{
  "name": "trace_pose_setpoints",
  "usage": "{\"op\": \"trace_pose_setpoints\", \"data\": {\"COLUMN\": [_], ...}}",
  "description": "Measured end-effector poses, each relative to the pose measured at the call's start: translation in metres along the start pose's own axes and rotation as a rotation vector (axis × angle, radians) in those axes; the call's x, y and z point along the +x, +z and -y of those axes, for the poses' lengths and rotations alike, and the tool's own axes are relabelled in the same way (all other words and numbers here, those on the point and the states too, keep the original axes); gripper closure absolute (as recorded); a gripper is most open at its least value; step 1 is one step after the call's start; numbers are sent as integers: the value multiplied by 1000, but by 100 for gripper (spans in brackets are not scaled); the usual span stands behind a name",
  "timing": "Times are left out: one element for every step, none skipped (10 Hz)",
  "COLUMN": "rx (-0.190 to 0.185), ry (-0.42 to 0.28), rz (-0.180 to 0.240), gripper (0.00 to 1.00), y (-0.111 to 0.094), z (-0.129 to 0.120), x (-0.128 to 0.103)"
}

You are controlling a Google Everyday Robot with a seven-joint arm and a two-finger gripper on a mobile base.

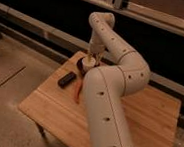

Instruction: Place the ceramic cup in the ceramic bowl

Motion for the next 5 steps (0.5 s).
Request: {"op": "trace_pose_setpoints", "data": {"rx": [-1, -3, -9, -16, -25], "ry": [0, 0, -3, -5, -8], "rz": [2, 5, 15, 27, 50], "gripper": [32, 32, 32, 32, 32], "y": [-1, -3, -10, -19, -31], "z": [0, -1, -2, -3, -4], "x": [0, -1, -2, -3, -5]}}
